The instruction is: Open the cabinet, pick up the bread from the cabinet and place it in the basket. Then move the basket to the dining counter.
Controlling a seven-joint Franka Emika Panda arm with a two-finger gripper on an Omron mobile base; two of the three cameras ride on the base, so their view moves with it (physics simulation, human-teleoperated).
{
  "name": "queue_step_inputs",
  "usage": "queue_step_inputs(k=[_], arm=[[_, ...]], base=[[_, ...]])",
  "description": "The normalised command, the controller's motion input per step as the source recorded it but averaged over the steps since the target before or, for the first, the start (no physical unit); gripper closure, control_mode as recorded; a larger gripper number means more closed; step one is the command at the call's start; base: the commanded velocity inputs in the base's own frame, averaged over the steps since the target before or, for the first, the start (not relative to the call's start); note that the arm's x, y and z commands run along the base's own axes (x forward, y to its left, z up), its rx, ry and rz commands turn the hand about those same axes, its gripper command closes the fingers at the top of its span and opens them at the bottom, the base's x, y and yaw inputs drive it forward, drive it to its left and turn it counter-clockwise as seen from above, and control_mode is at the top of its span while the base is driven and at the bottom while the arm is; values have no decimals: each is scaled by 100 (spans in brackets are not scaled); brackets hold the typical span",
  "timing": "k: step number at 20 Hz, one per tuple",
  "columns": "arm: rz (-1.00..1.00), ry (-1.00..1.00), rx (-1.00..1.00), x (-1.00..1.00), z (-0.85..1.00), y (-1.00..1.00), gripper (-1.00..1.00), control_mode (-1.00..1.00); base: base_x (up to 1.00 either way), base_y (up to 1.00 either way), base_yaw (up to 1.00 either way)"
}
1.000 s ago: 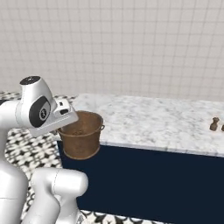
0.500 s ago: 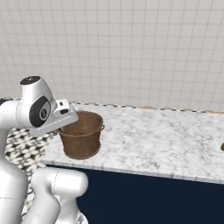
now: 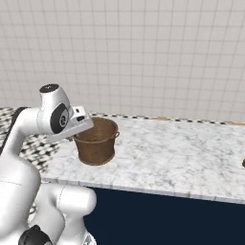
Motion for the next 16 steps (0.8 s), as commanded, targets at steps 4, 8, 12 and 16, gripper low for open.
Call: queue_step_inputs(k=[4,8,12,16], arm=[[-1,3,5,100,-57,-1,100,-100],[-3,12,0,68,-65,0,100,-100],[-5,17,0,42,-61,0,100,-100],[-5,12,0,35,-56,0,100,-100]], base=[[0,0,0],[0,0,0],[0,0,0],[0,0,0]])
